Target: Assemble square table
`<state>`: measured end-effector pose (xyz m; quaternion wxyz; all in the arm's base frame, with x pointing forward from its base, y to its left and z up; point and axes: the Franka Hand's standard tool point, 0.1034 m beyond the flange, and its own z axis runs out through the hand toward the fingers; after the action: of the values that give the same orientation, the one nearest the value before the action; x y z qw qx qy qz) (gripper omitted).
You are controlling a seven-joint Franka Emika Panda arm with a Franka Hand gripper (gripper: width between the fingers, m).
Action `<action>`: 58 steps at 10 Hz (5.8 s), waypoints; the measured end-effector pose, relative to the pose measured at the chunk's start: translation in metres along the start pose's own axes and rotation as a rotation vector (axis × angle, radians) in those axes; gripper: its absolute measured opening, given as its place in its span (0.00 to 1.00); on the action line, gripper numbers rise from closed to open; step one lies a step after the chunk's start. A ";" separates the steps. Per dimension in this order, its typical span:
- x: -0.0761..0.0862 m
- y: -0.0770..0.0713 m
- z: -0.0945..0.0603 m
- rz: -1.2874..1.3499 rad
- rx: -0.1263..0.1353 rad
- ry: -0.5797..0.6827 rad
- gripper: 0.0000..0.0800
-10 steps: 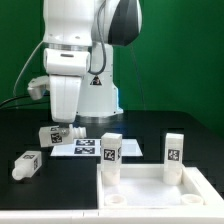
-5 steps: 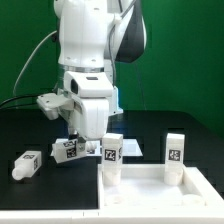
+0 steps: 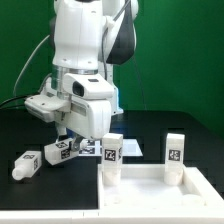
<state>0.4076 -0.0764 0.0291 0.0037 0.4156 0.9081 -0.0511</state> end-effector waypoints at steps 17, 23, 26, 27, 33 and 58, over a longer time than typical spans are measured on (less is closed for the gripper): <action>0.018 0.005 -0.032 0.492 0.042 -0.024 0.81; 0.007 0.004 -0.039 1.133 0.137 -0.039 0.81; 0.008 0.003 -0.038 1.342 0.142 -0.039 0.81; 0.000 -0.006 -0.035 1.514 0.158 -0.034 0.81; -0.002 -0.009 -0.025 2.100 0.285 -0.076 0.81; 0.006 -0.005 0.012 2.453 1.454 -0.076 0.81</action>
Offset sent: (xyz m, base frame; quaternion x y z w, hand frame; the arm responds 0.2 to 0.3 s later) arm 0.0016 0.0166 -0.0096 -0.0014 0.0185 -0.1234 0.9922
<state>0.3996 -0.0758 0.0168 -0.1419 0.8331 -0.2486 -0.4733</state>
